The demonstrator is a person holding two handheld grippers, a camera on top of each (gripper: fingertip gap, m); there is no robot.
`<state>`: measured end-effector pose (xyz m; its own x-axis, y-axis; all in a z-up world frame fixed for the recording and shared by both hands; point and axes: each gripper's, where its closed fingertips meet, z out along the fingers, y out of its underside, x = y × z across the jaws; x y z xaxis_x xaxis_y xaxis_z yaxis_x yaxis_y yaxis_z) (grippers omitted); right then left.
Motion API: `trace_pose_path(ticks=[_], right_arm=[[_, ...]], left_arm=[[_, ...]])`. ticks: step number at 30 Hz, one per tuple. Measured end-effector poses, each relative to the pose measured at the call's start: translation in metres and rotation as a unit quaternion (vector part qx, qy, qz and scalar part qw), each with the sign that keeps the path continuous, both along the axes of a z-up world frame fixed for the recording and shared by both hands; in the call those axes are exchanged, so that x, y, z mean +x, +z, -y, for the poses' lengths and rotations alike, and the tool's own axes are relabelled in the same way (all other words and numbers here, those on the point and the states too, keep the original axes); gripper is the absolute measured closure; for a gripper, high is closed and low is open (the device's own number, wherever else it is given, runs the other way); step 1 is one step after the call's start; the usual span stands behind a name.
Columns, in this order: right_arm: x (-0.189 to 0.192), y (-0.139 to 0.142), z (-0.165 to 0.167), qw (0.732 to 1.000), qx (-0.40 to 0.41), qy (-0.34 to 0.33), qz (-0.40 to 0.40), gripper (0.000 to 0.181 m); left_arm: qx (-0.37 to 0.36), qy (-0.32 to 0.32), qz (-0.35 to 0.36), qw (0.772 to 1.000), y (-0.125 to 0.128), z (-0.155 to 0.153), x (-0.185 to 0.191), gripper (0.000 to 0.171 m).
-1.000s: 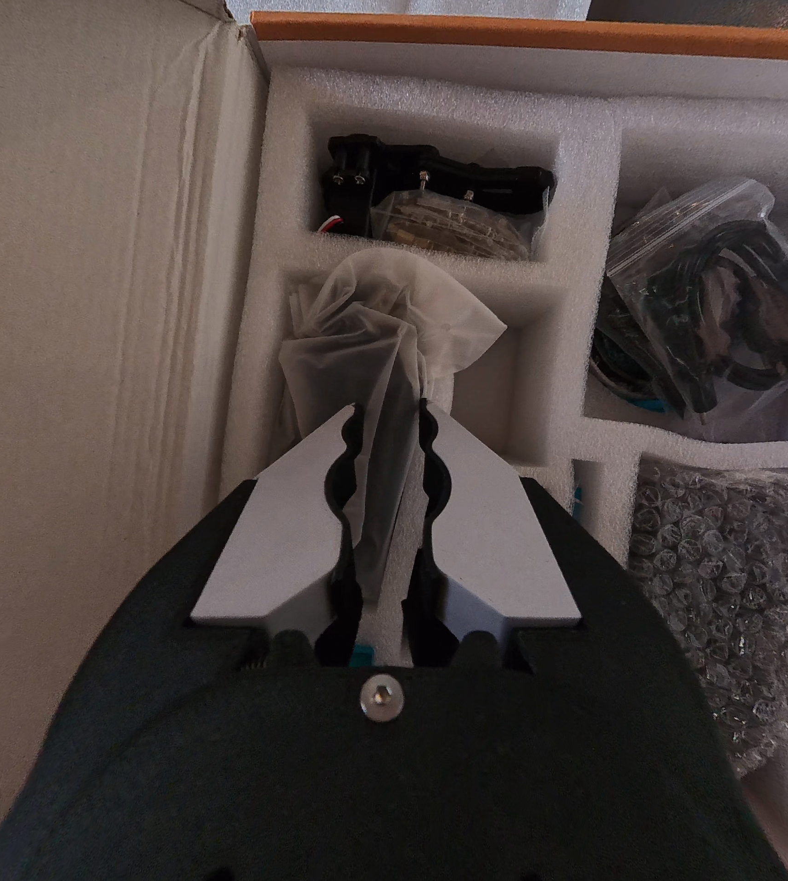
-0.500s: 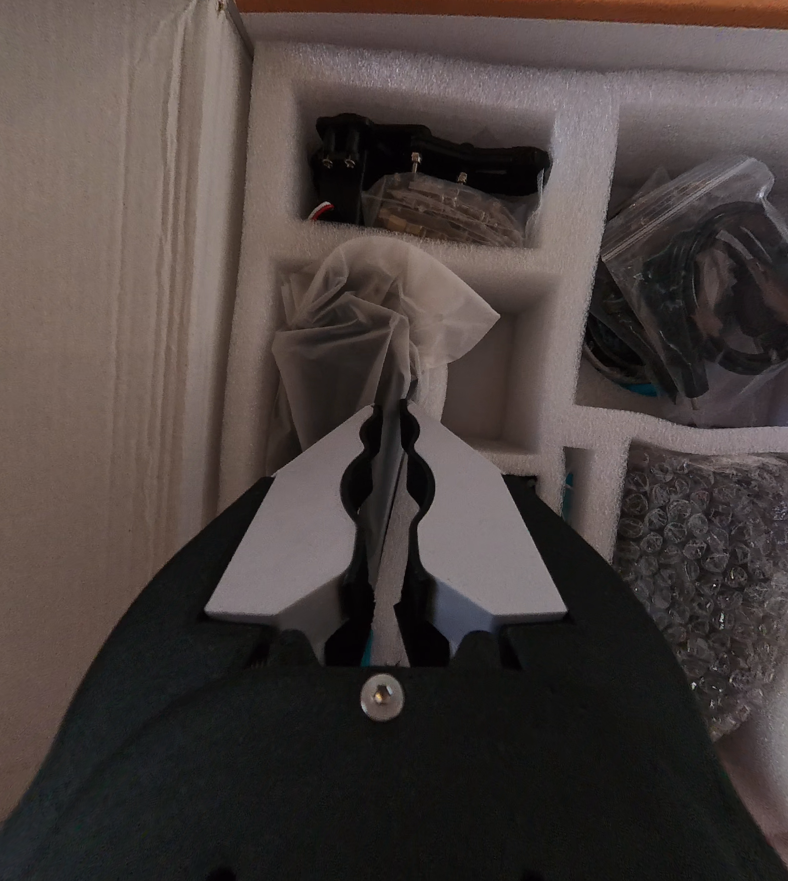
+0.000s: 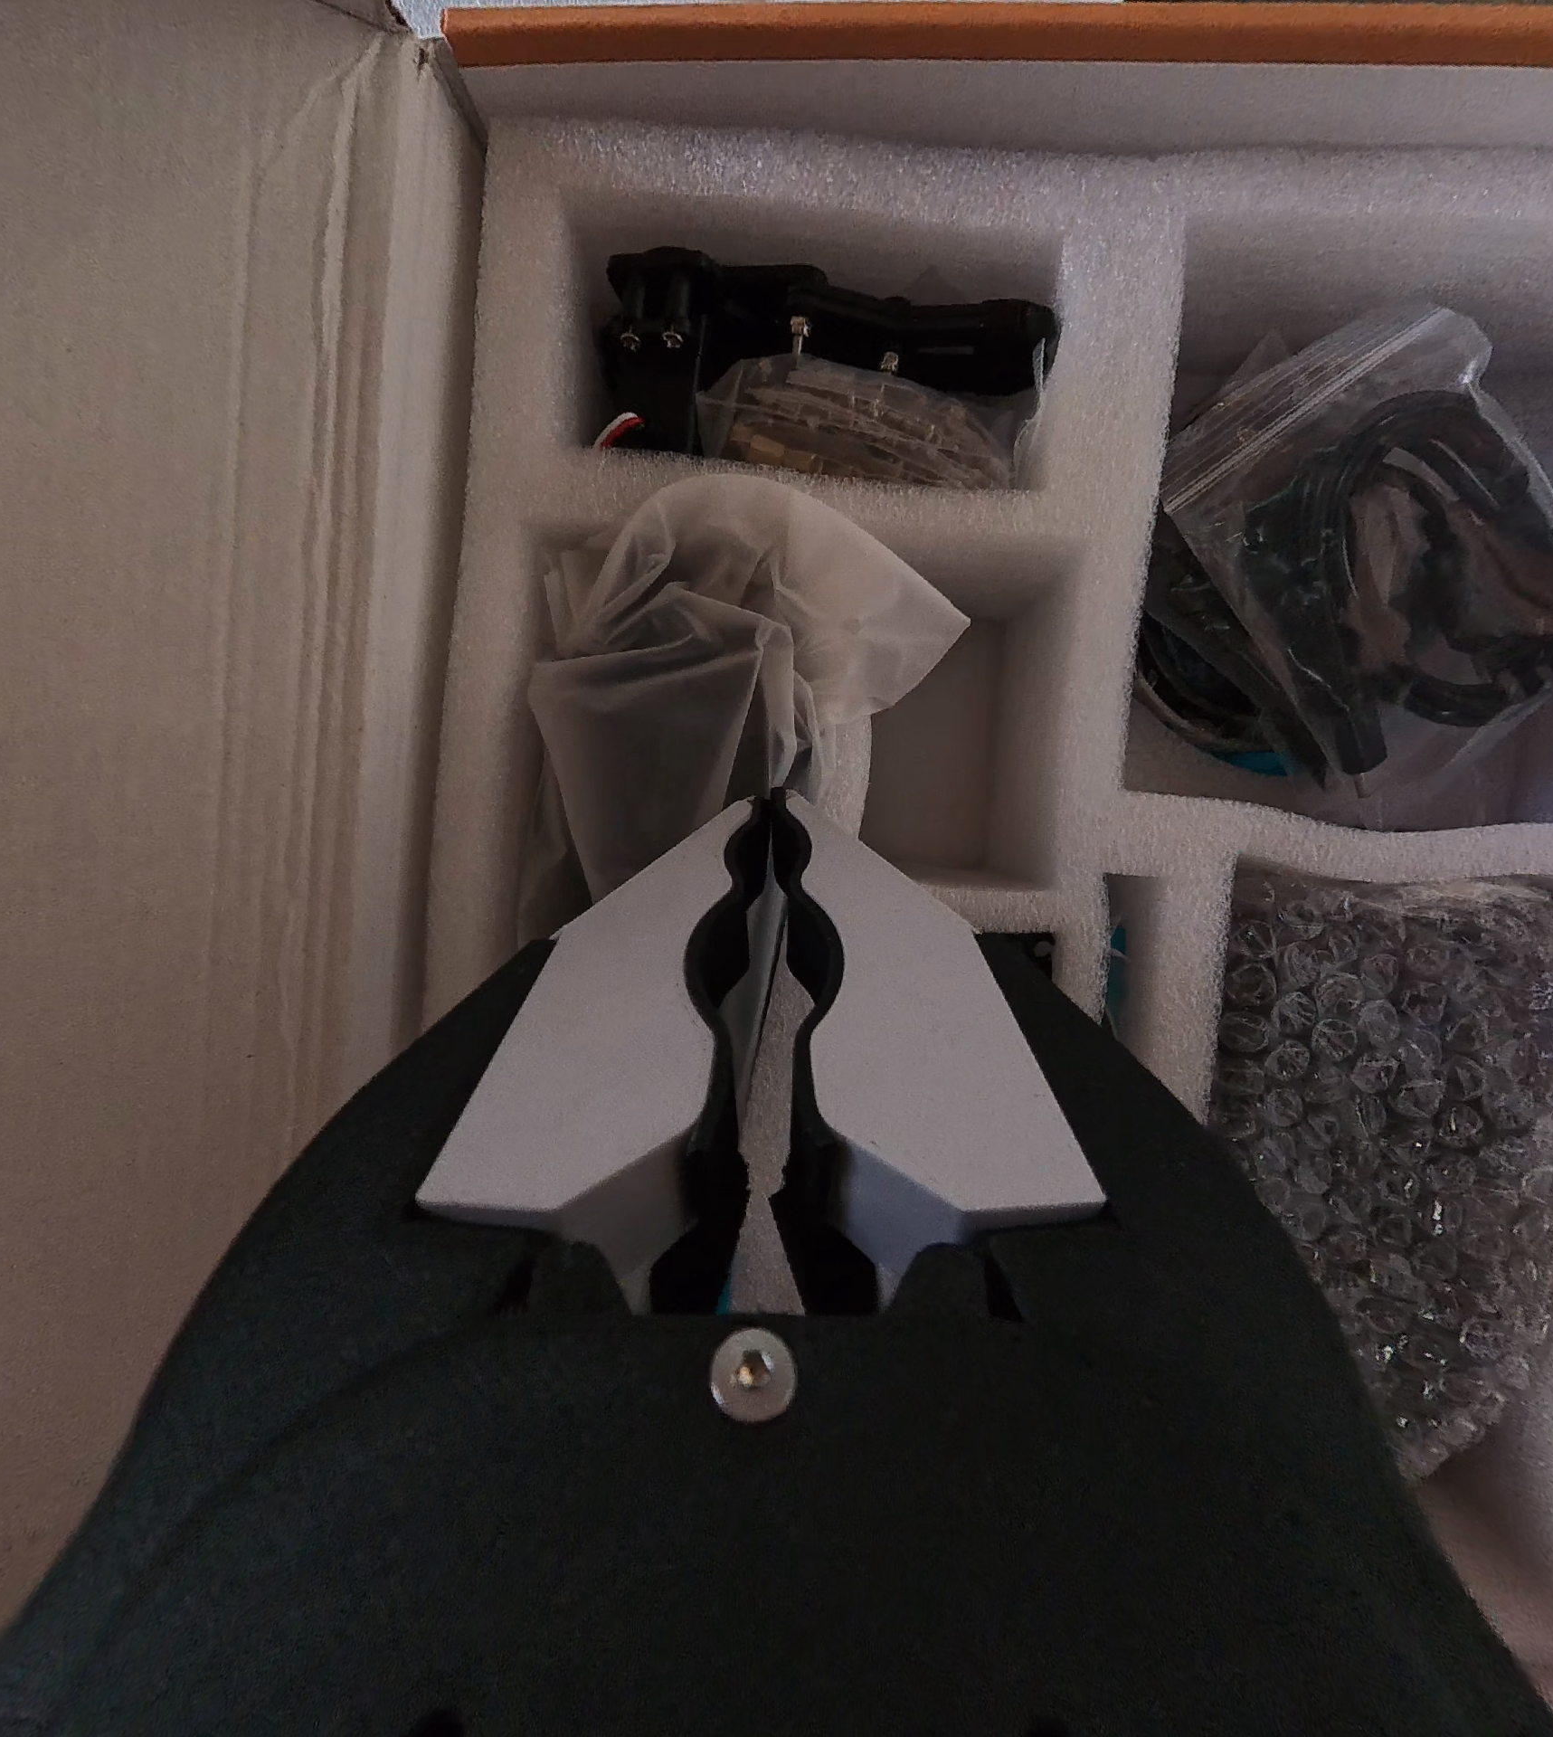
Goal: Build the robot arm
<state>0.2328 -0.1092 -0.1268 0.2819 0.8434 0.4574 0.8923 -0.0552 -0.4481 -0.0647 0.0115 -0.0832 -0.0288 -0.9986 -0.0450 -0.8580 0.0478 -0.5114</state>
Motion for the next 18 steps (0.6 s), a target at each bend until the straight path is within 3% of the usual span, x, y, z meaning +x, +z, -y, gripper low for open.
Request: trace_pose_path(ticks=[4,6,11,14,15,18], right_arm=[[-0.037,0.04,-0.009,0.997,0.036,0.007,-0.061,0.155],[-0.061,0.064,-0.015,0.994,0.059,0.017,-0.096,0.156],[-0.158,0.124,-0.03,0.972,0.074,0.09,-0.202,0.154],[-0.219,0.122,-0.045,0.97,0.081,0.154,-0.17,0.15],[-0.235,0.112,-0.051,0.971,0.079,0.171,-0.145,0.148],[-0.265,0.075,-0.071,0.976,0.068,0.197,-0.066,0.143]], left_arm=[[0.003,0.001,0.001,1.0,0.0,0.0,0.0,0.171],[0.019,0.002,-0.003,1.0,0.0,-0.003,-0.002,0.162],[0.049,0.003,-0.006,0.999,0.003,-0.007,-0.012,0.147],[0.045,0.004,-0.011,0.999,-0.001,-0.007,-0.015,0.162],[0.042,0.005,-0.014,0.999,-0.004,-0.006,-0.016,0.171],[0.048,0.009,-0.011,0.999,-0.005,-0.009,-0.015,0.171]])
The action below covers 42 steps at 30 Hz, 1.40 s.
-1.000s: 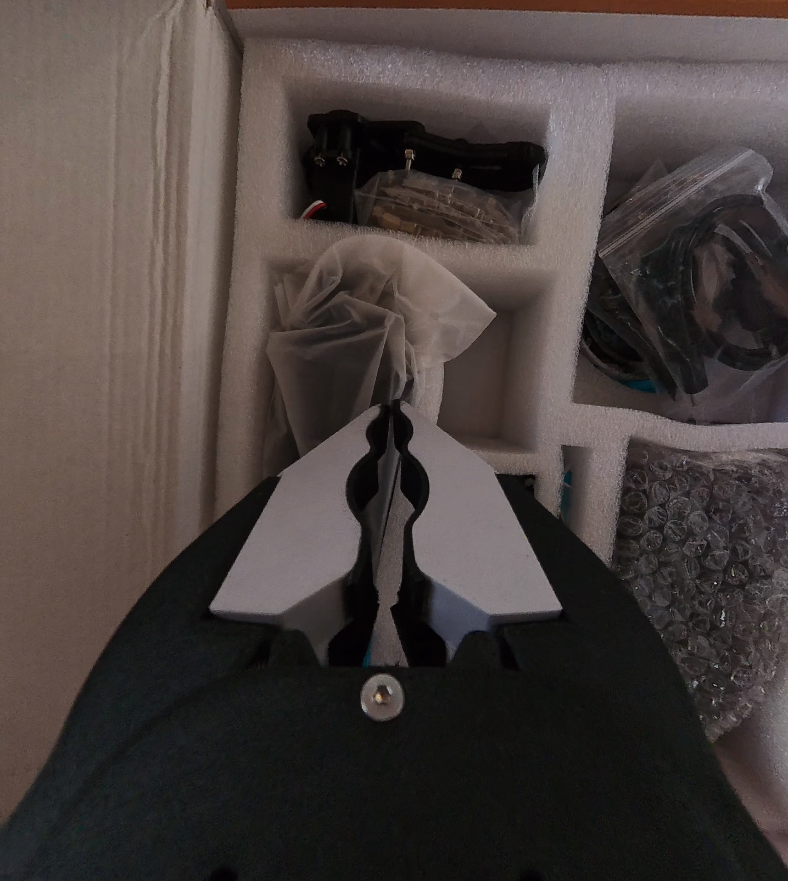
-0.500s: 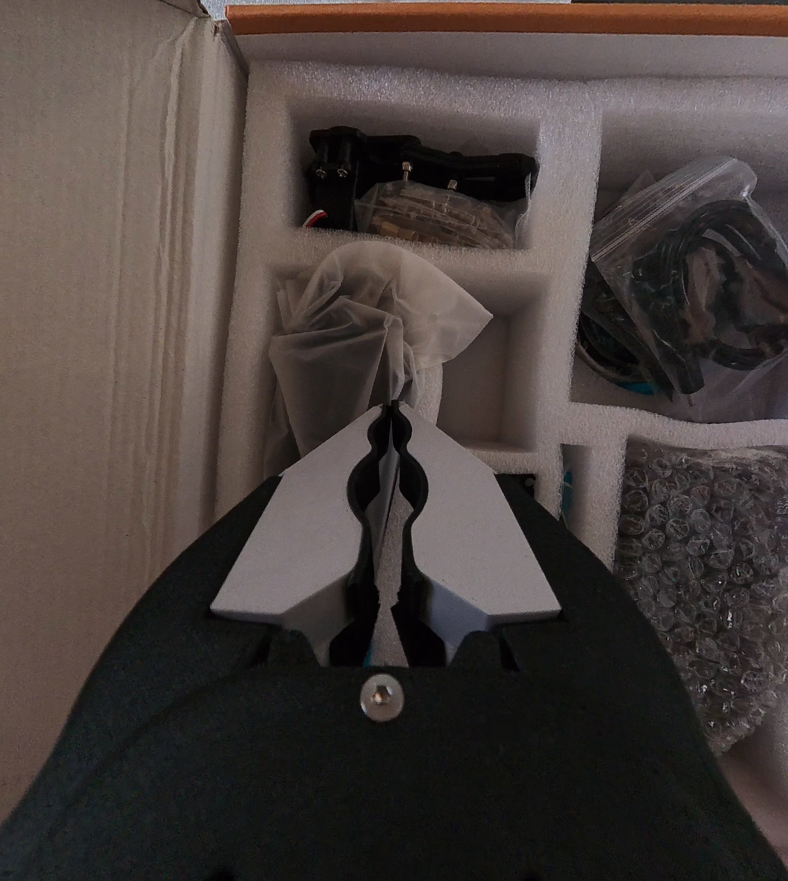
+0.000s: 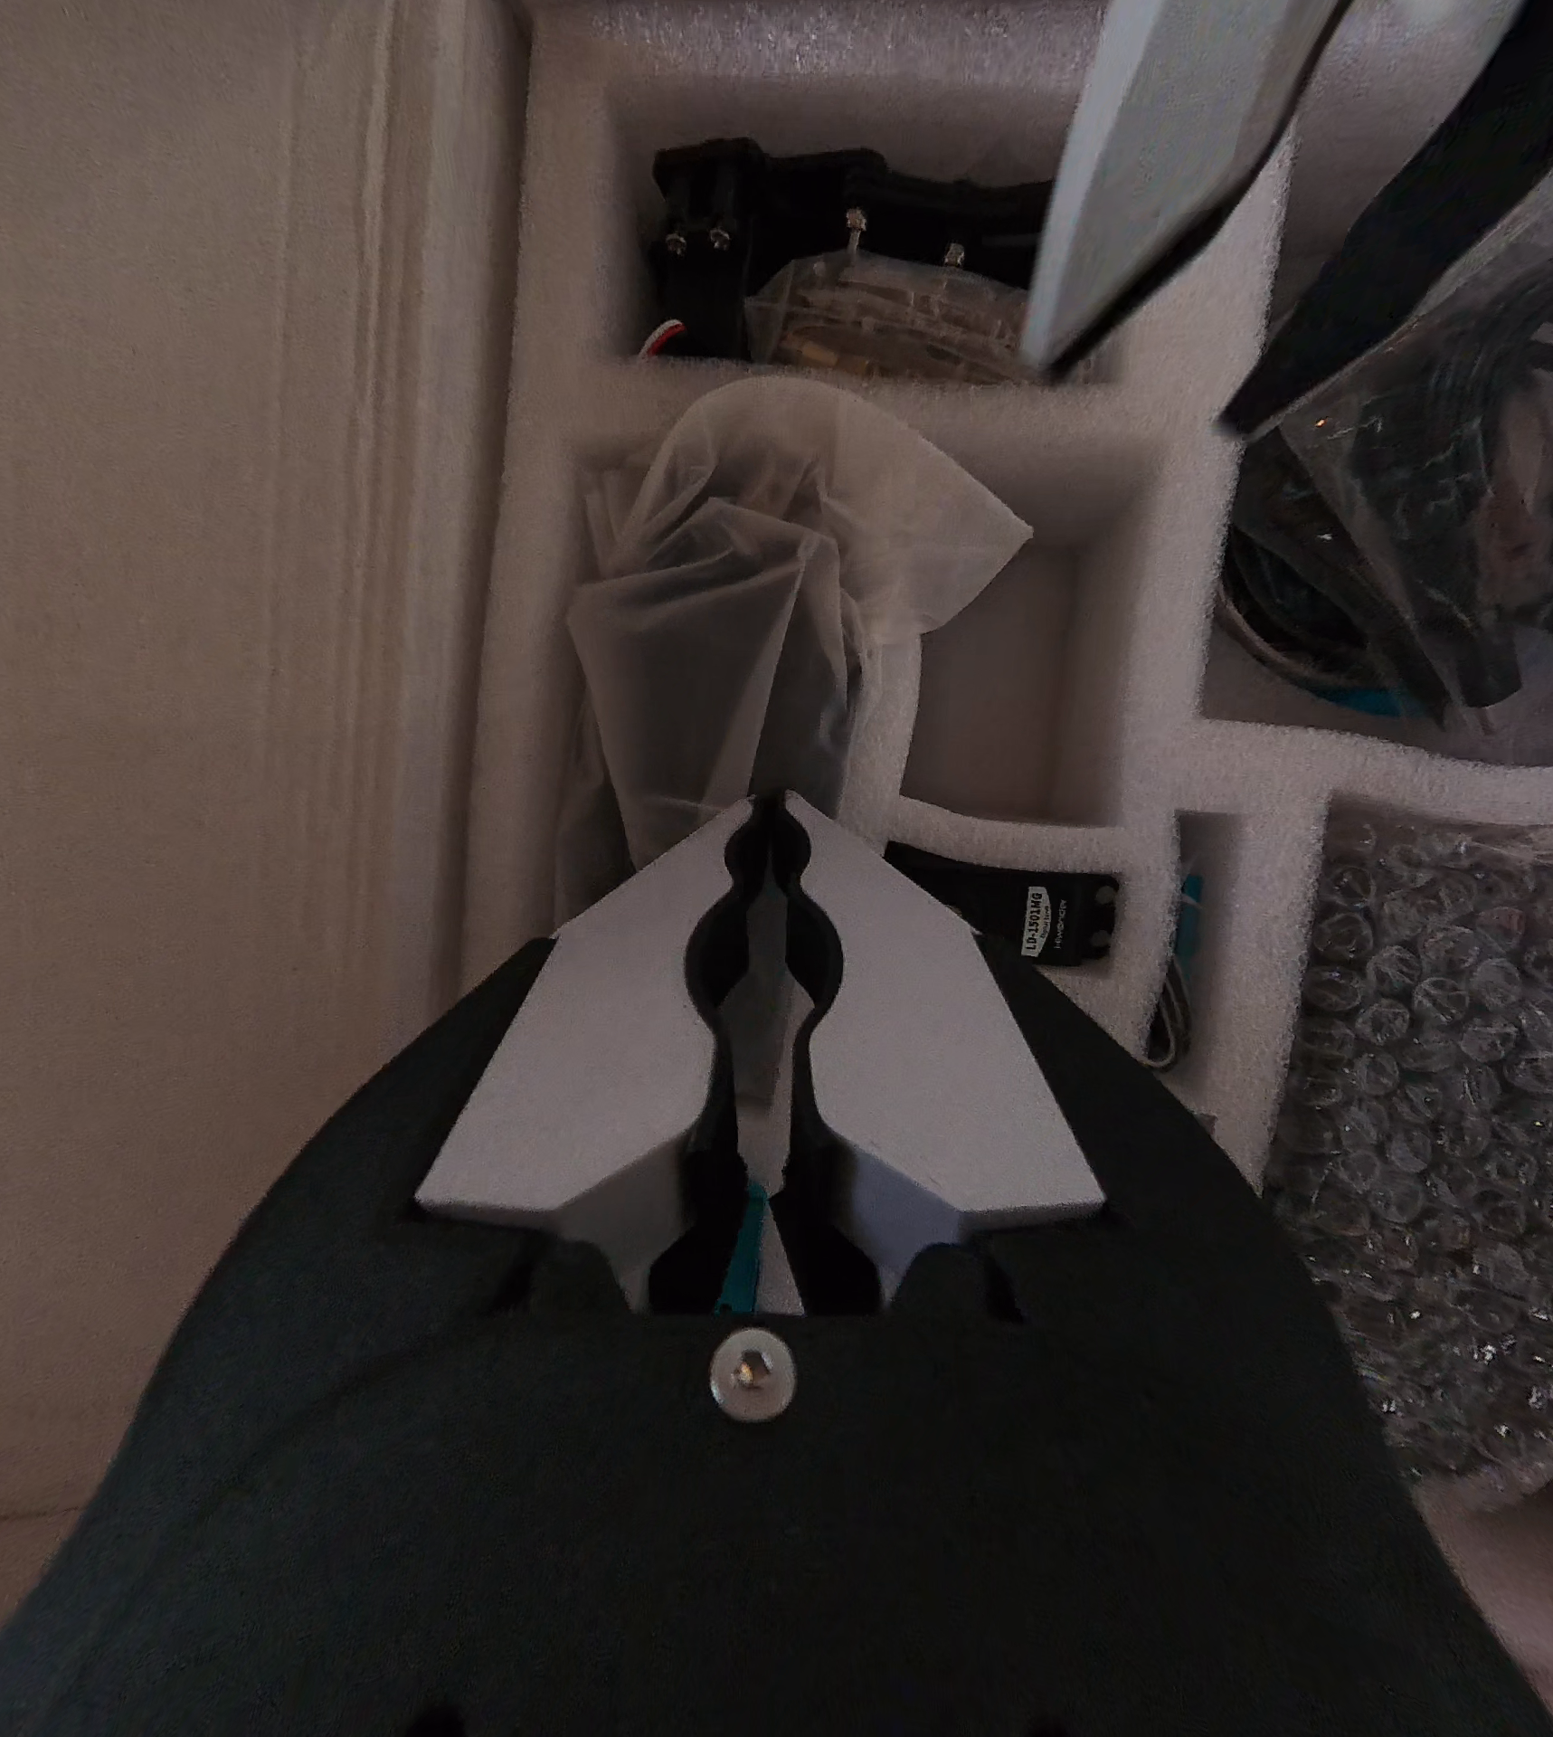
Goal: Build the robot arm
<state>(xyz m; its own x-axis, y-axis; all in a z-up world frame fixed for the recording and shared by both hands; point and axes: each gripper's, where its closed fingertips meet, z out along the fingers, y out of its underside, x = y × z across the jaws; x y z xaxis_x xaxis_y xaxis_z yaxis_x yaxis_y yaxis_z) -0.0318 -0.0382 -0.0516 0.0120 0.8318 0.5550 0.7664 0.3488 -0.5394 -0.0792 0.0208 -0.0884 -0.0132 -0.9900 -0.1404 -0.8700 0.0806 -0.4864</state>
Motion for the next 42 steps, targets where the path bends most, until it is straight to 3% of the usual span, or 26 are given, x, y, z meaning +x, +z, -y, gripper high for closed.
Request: trace_pose_path(ticks=[3,7,9,16,20,23,27,31,37,39,42], right_arm=[[-0.005,-0.028,-0.018,0.998,0.004,-0.007,0.066,0.143],[-0.006,-0.035,-0.025,0.998,-0.015,-0.018,0.067,0.153],[-0.002,-0.041,-0.023,0.996,-0.033,-0.015,0.081,0.17],[-0.005,-0.014,-0.033,0.999,-0.032,-0.033,0.026,0.181],[-0.006,-0.008,-0.042,0.999,-0.026,-0.044,0.0,0.181],[-0.008,-0.006,-0.046,0.999,-0.016,-0.048,-0.019,0.181],[-0.009,-0.003,-0.049,0.998,0.003,-0.054,-0.04,0.181],[-0.009,-0.002,-0.049,0.997,0.007,-0.059,-0.054,0.181],[-0.006,0.013,-0.048,0.989,-0.008,-0.077,-0.126,0.179],[0.0,0.015,-0.046,0.983,-0.06,-0.091,-0.145,0.176],[0.012,-0.01,-0.042,0.976,-0.138,-0.127,-0.11,0.17]], left_arm=[[0.003,0.0,-0.002,1.0,0.0,-0.002,0.0,0.171],[0.011,-0.004,0.001,1.0,0.003,-0.003,0.0,0.171],[0.018,0.0,0.01,1.0,0.009,-0.006,-0.001,0.171],[-0.037,0.013,0.076,0.996,0.027,-0.002,0.0,0.171],[-0.053,-0.004,0.092,0.994,0.024,0.014,0.009,0.144],[-0.03,-0.015,0.101,0.994,0.019,0.024,0.024,0.141],[0.009,0.003,0.116,0.993,0.014,0.022,0.047,0.147],[0.02,0.024,0.108,0.994,0.005,0.011,0.053,0.17],[-0.005,0.047,0.119,0.992,0.006,0.009,0.052,0.171],[-0.003,0.055,0.125,0.991,0.007,0.009,0.052,0.171],[0.0,0.066,0.128,0.99,0.01,0.008,0.051,0.171]])
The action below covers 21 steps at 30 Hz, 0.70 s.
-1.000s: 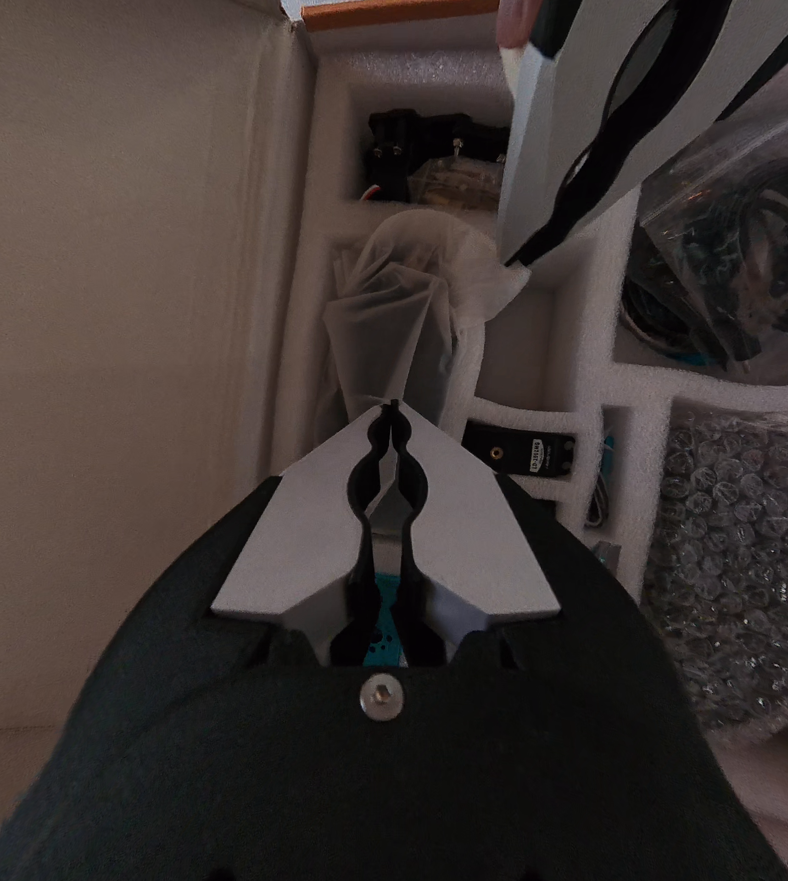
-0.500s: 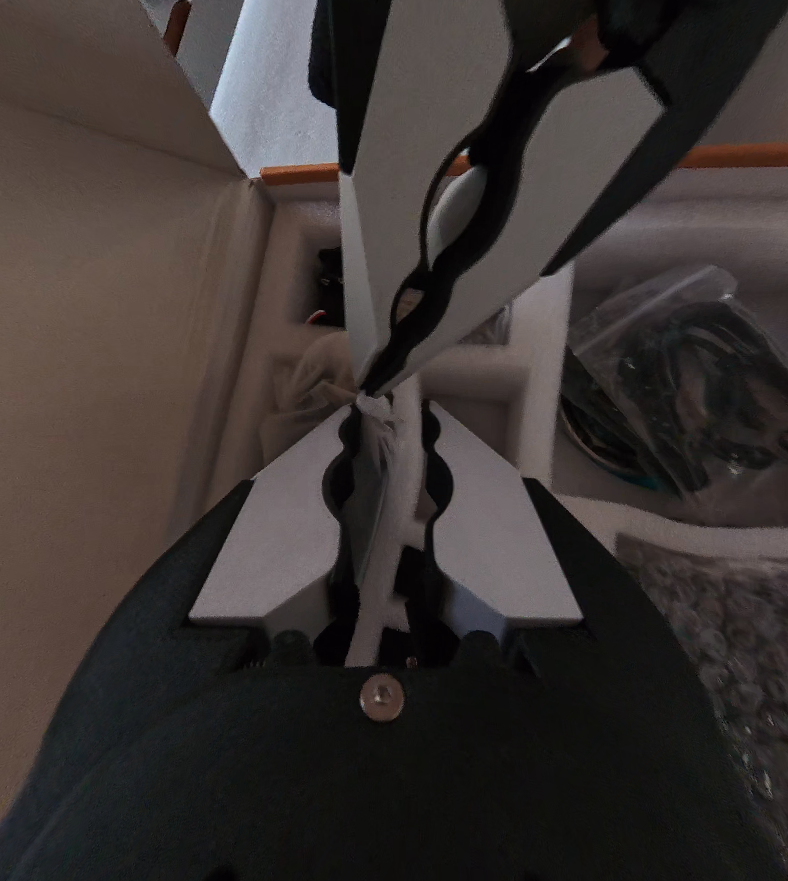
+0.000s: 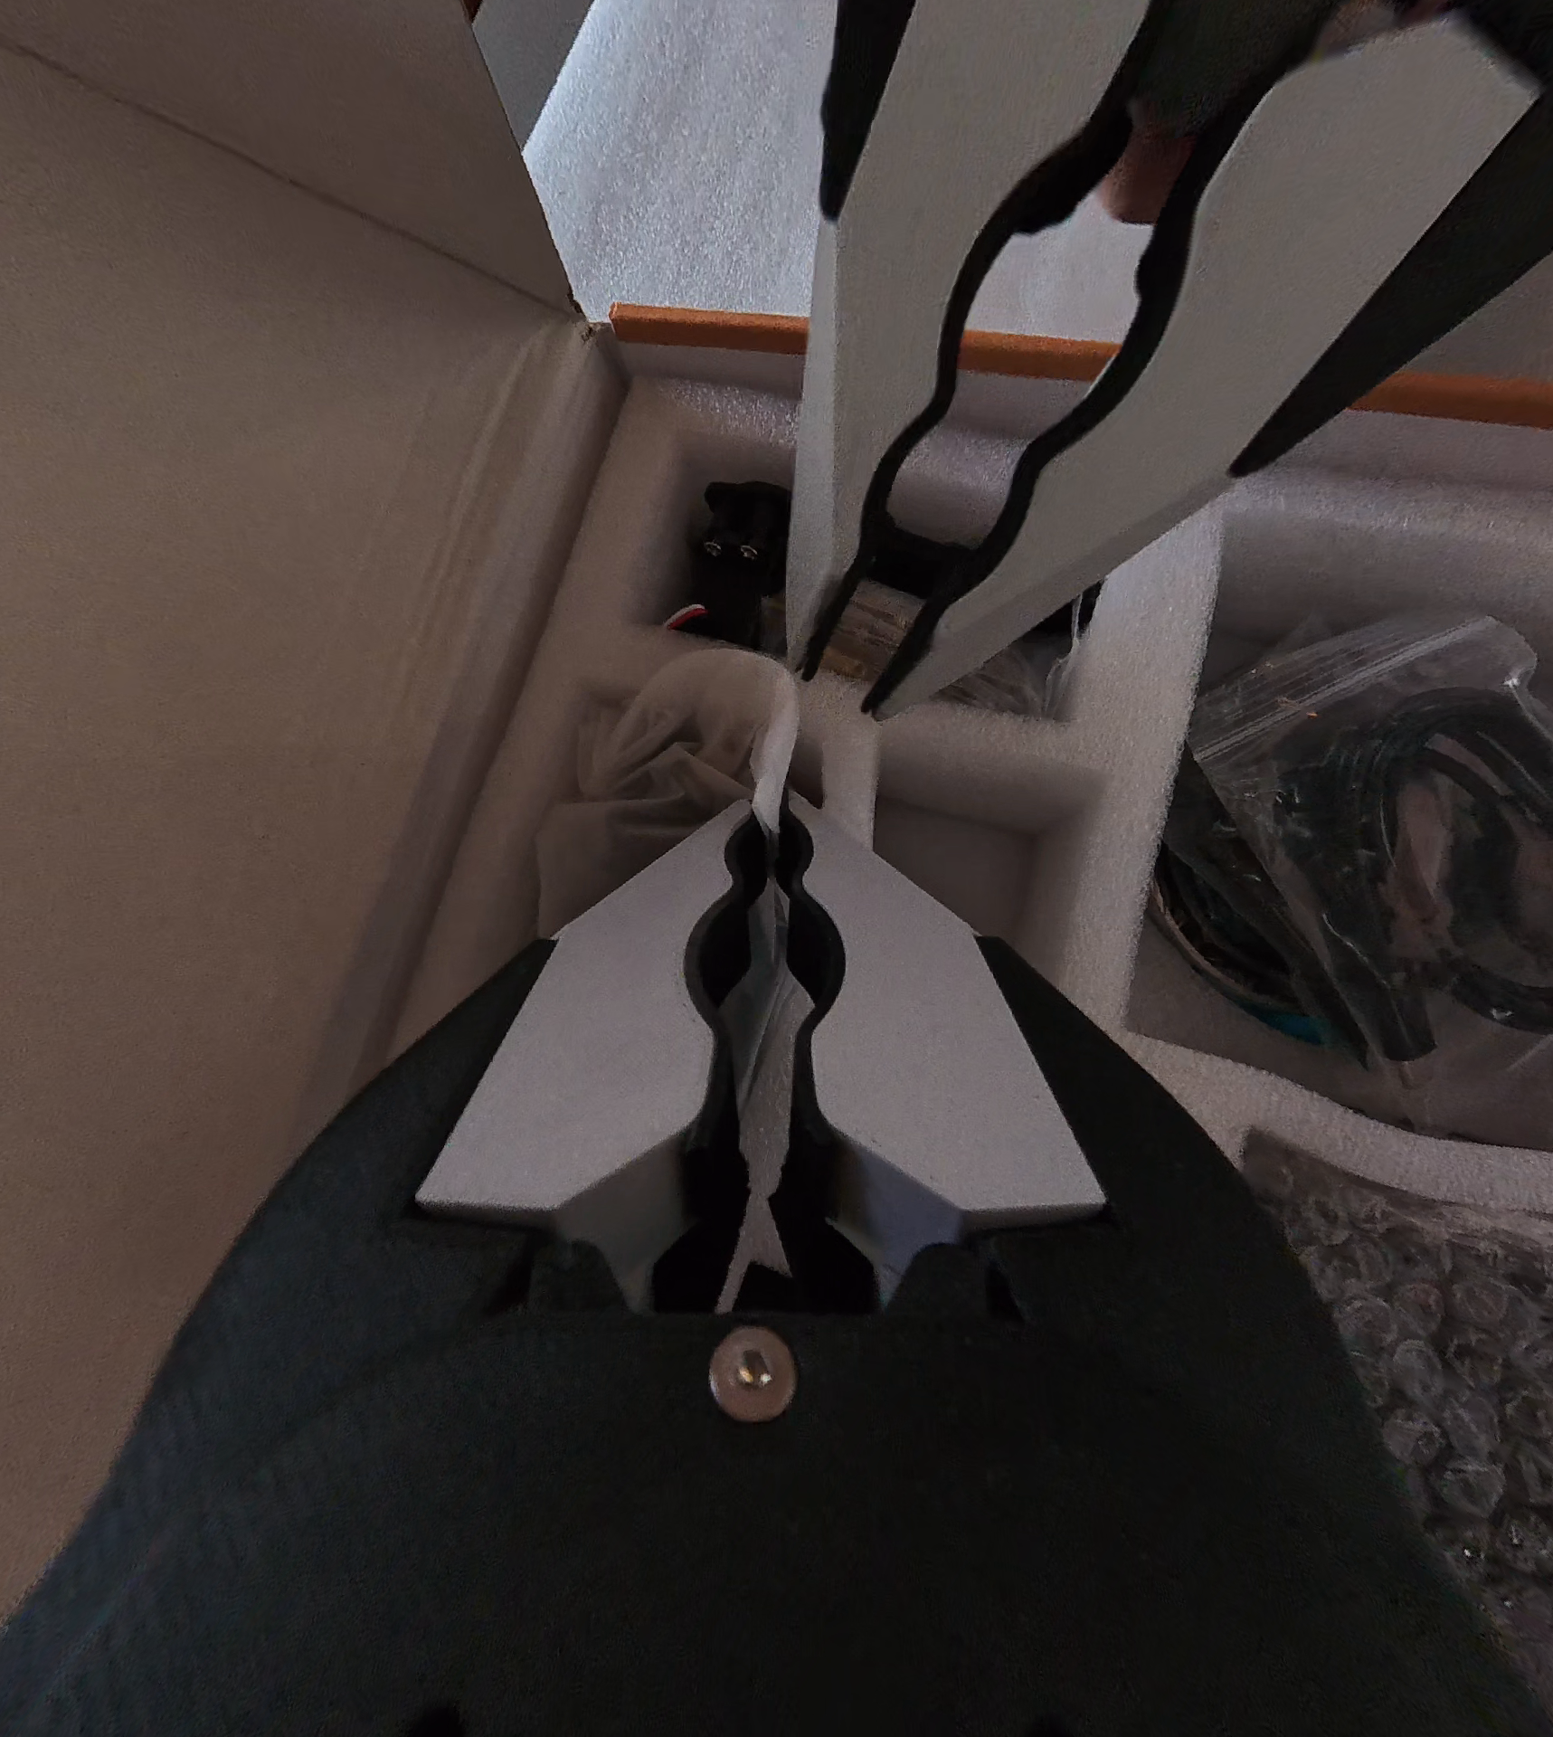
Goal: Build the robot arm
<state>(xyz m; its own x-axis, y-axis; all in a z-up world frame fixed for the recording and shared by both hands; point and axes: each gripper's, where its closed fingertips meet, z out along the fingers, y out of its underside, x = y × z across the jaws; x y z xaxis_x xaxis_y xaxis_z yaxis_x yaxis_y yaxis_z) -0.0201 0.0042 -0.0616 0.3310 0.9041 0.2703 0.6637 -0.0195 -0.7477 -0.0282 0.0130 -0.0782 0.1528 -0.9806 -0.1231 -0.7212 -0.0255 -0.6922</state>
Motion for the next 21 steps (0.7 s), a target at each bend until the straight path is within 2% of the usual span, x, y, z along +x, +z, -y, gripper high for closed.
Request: trace_pose_path(ticks=[5,16,21], right_arm=[[0.001,-0.027,0.005,0.999,-0.026,-0.002,0.033,0.169],[0.002,-0.03,0.001,0.999,-0.012,-0.01,0.033,0.171],[0.002,-0.03,0.001,0.999,0.005,-0.01,0.038,0.17]], left_arm=[[0.01,0.012,0.001,1.0,0.005,-0.001,0.0,0.171],[0.043,0.028,0.003,0.999,0.019,0.001,-0.002,0.171],[0.05,0.039,0.031,0.998,0.038,-0.001,-0.007,0.171]])
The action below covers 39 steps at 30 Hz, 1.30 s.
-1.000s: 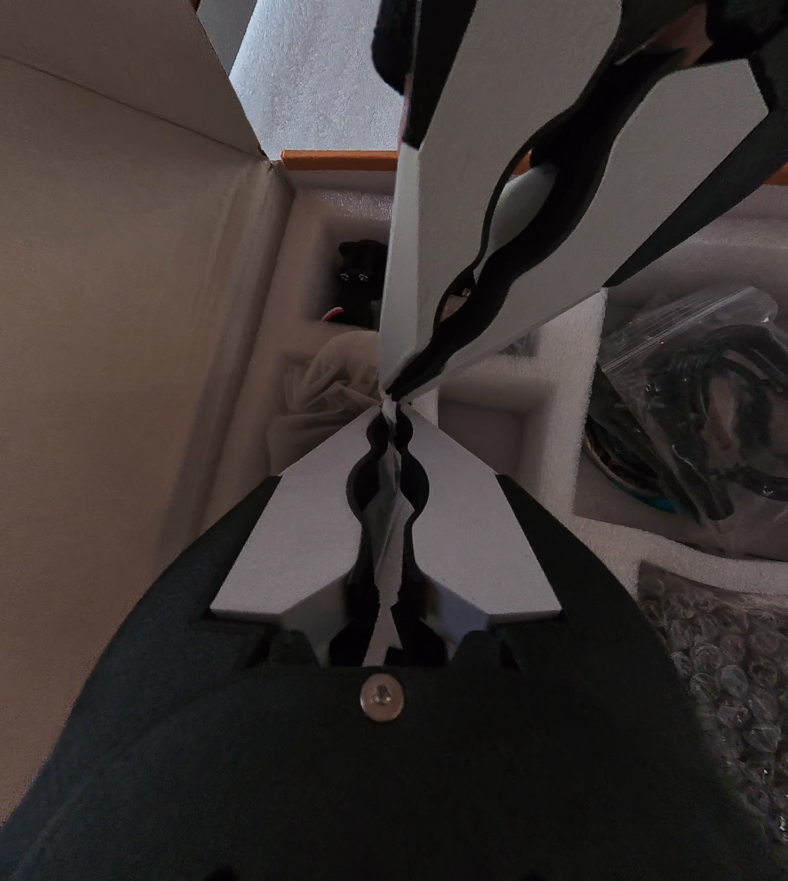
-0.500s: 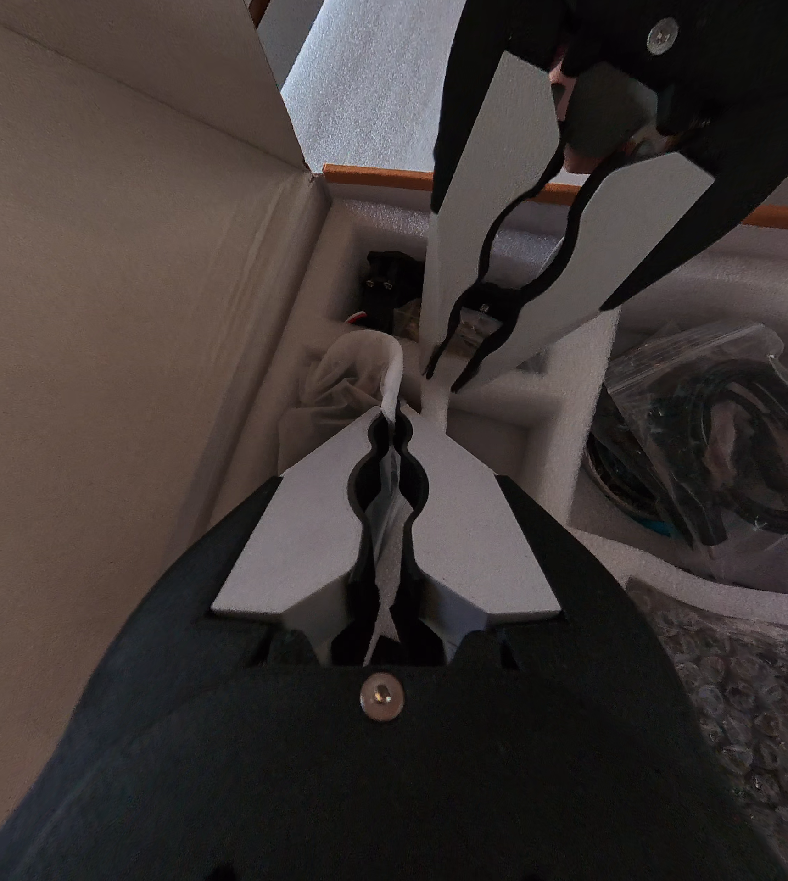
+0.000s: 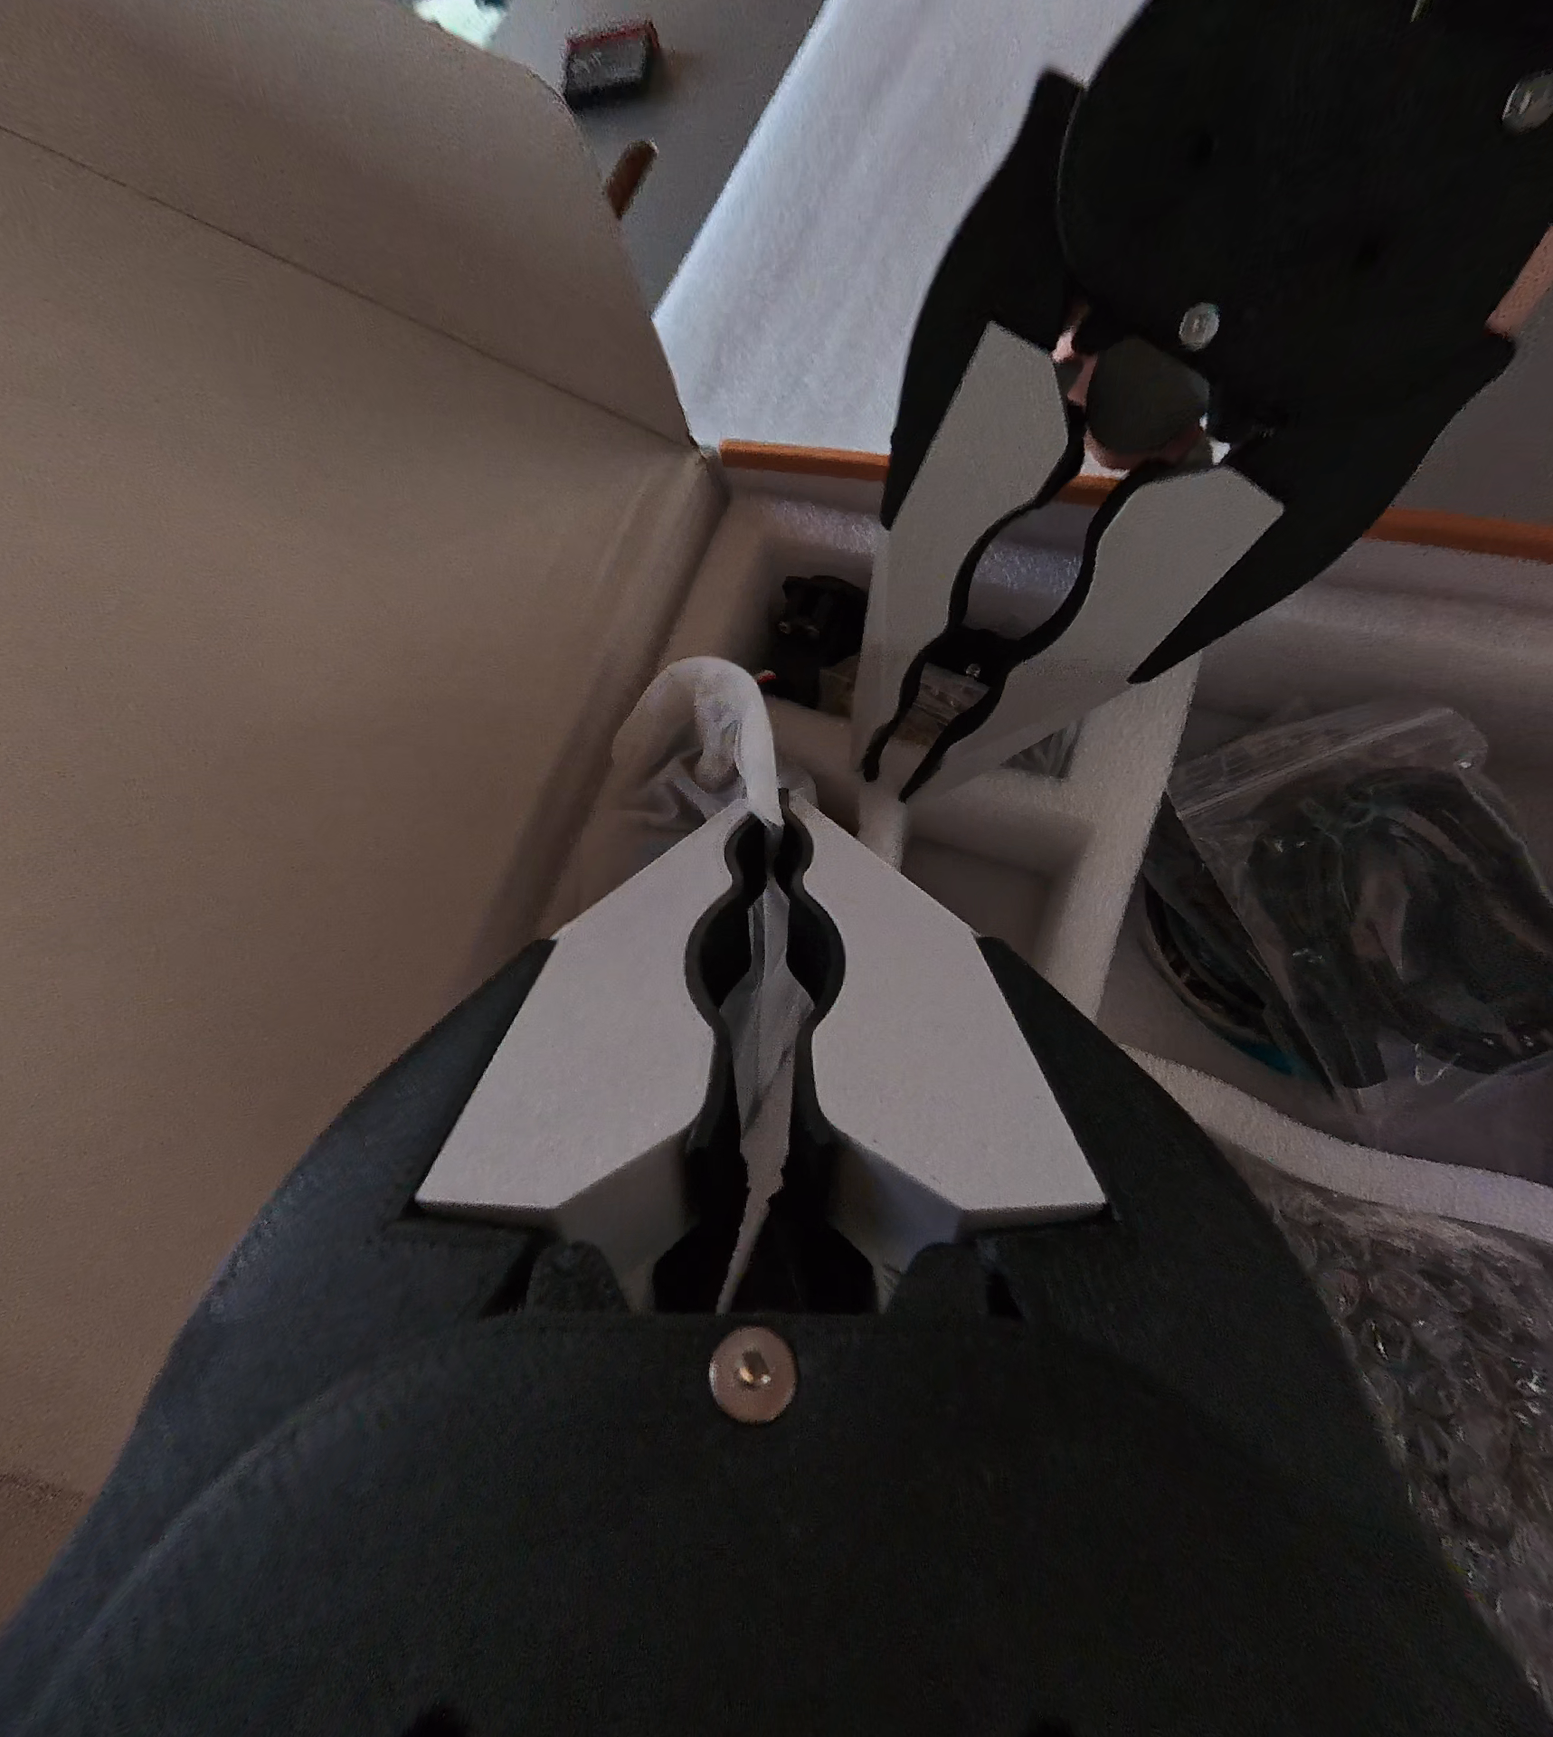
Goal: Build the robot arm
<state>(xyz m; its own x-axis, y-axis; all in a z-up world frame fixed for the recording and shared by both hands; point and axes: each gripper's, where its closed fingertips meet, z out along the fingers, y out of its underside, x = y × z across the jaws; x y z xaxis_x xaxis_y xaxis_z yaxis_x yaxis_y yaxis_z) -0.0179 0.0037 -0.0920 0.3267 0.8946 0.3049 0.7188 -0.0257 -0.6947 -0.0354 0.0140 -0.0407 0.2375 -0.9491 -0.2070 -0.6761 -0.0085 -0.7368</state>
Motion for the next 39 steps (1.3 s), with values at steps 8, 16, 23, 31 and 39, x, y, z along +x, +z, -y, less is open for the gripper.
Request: trace_pose_path(ticks=[8,16,23,31,39], right_arm=[[-0.004,0.034,-0.016,0.995,0.06,0.003,-0.079,0.129],[-0.069,0.079,-0.038,0.948,0.264,0.165,0.066,0.086],[-0.077,0.062,-0.046,0.898,0.252,0.268,0.242,0.111],[-0.059,0.043,-0.046,0.882,0.288,0.267,0.261,0.135],[-0.047,0.035,-0.041,0.821,0.441,0.249,0.263,0.14]], left_arm=[[-0.015,0.018,0.057,0.998,0.051,-0.016,-0.041,0.171],[-0.019,-0.028,0.055,0.998,0.056,0.0,-0.057,0.171],[0.039,-0.056,0.03,0.997,0.054,0.019,-0.052,0.171],[-0.035,-0.078,0.053,0.995,0.046,0.023,-0.049,0.142],[-0.007,-0.076,-0.016,0.997,-0.013,-0.008,-0.095,0.11]])
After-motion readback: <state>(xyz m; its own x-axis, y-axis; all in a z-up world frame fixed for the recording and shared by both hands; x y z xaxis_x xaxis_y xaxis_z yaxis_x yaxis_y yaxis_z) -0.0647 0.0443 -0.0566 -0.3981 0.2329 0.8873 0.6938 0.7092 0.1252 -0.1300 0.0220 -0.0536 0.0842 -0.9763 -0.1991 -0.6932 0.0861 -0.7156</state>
